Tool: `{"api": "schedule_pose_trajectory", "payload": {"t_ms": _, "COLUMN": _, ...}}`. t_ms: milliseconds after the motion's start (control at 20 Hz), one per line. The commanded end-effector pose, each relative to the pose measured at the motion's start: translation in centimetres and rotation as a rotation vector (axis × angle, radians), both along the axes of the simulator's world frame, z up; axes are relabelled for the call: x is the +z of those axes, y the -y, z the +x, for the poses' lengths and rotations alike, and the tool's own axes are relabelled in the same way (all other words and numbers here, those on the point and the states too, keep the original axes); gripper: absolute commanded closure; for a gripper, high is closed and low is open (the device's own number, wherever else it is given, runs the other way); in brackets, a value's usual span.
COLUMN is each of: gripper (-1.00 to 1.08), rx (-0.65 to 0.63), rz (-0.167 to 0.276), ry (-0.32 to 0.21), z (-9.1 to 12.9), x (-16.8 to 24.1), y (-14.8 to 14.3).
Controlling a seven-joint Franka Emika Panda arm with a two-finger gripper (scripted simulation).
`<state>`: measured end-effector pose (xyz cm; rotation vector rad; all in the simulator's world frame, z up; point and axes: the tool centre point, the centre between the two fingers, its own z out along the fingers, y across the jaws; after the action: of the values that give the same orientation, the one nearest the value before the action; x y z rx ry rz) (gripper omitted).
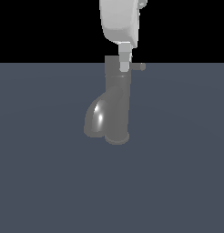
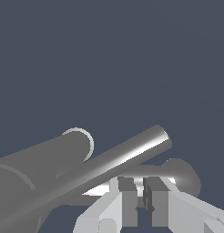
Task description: Turn on the faucet by rotating a designated handle.
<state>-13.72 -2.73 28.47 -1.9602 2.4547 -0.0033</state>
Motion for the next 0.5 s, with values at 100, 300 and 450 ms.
{"api": "schedule_pose_trajectory", "payload": {"t_ms": 100, "gripper": 1.08, "rx": -0.003, "rz": 0.0, "ry": 0.0, "z": 0.1, "x": 0.0, "y": 0.8}}
{"api": "schedule_pose_trajectory", "payload": {"t_ms": 300, "gripper": 1.08, "rx": -0.007, "rz": 0.0, "ry": 0.0, "z": 0.9, "x": 0.0, "y": 2.2}}
{"api": "schedule_pose_trajectory", "payload": {"t_ms": 450, "gripper": 1.08, "rx": -0.009, "rz": 0.0, "ry": 0.0, "z": 1.5, "x": 0.0, "y": 3.3}}
